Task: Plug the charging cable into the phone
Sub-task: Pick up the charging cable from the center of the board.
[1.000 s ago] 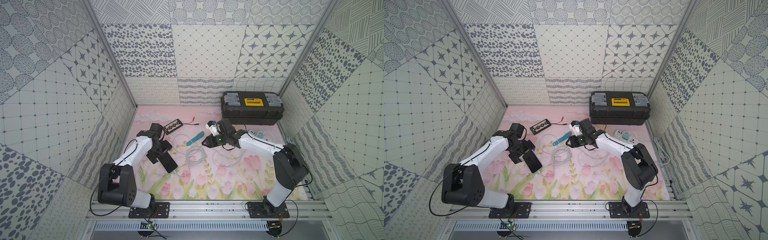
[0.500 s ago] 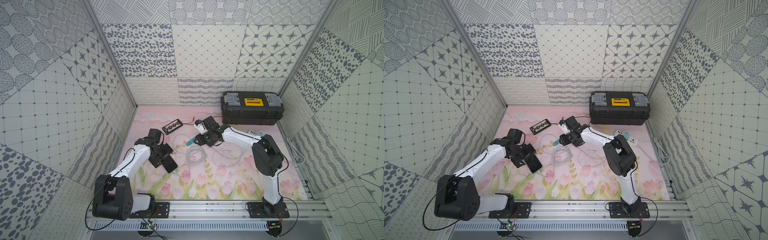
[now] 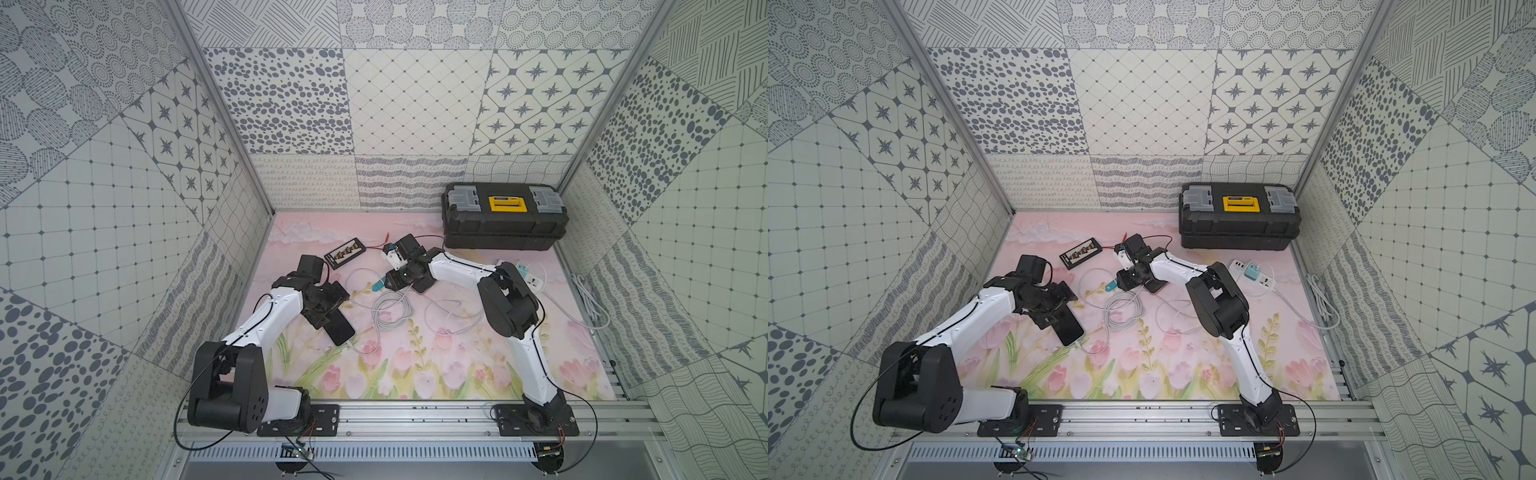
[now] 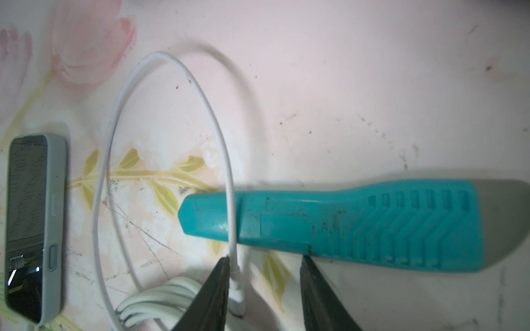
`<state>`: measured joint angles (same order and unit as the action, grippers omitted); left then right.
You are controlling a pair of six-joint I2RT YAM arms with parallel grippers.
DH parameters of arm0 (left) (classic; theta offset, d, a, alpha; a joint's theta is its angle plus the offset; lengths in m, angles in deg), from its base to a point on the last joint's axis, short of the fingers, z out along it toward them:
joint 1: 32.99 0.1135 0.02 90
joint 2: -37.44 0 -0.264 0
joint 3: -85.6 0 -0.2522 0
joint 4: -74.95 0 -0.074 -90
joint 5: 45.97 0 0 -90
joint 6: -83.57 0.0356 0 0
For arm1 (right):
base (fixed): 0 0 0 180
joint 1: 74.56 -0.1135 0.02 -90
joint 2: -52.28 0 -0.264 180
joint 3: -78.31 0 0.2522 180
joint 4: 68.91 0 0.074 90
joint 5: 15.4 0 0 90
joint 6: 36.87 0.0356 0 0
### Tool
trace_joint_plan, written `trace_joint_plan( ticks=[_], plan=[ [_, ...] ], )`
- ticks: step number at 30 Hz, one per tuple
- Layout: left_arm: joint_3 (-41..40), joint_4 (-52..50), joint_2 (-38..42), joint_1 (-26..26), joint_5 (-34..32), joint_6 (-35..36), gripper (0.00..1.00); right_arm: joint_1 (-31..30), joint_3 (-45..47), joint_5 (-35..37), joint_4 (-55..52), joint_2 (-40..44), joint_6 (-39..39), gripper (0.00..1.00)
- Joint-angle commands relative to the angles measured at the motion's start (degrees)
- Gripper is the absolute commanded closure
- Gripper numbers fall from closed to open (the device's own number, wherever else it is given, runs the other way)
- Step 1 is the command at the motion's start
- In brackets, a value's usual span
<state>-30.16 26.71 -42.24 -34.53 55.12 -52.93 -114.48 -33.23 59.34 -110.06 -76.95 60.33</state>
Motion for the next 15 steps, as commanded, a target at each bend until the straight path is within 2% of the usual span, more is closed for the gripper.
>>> trace_joint_plan(
  ticks=[1, 7, 15],
  plan=[
    [0.5, 1.3, -0.3, 0.5, 1.2, 0.6, 0.11, -1.0, -0.8, -1.2, 0.0, -2.0, -0.8, 0.58],
    [0.3, 0.9, 0.5, 0.5, 0.8, 0.5, 0.1, -2.4, -1.1, -0.6, 0.0, -1.9, -1.5, 0.59],
    [1.0, -0.8, 1.7, 0.5, -0.3, 0.8, 0.1, -3.1, -1.5, 1.6, 0.0, -3.6, -1.1, 0.72]
  ],
)
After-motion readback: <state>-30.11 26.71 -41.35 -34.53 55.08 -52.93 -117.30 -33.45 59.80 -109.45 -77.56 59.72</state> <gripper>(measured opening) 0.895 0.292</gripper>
